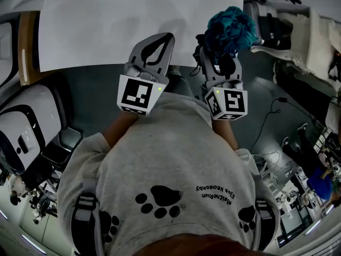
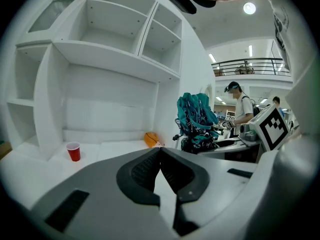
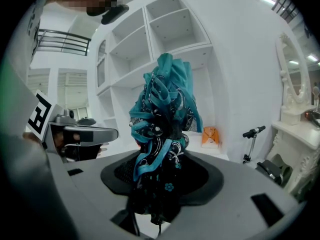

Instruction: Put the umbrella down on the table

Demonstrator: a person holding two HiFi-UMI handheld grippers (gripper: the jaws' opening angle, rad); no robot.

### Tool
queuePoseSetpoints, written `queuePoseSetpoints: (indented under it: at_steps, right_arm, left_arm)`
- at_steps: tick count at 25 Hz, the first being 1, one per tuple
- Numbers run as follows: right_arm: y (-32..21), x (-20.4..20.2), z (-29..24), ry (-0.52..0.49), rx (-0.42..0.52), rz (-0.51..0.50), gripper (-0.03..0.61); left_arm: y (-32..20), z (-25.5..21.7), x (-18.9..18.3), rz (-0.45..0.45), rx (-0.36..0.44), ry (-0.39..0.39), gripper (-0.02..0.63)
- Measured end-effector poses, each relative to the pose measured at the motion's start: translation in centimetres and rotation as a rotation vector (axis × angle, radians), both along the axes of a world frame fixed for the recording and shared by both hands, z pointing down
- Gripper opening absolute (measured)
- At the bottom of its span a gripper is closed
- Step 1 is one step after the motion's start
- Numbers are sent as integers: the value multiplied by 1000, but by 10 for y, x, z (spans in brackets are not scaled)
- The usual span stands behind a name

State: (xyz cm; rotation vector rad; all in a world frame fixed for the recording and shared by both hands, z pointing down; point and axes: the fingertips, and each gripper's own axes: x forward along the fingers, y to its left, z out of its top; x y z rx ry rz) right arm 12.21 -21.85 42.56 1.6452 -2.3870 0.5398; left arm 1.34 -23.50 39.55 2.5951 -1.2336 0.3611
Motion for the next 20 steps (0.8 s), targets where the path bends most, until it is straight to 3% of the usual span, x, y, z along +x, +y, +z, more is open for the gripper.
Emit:
queuePoseSetpoints:
  at_steps: [20]
  right_arm:
    - [-28, 3, 84, -54, -251, 20, 235]
  left_arm:
    - [-37, 41, 5, 2, -70, -15, 18]
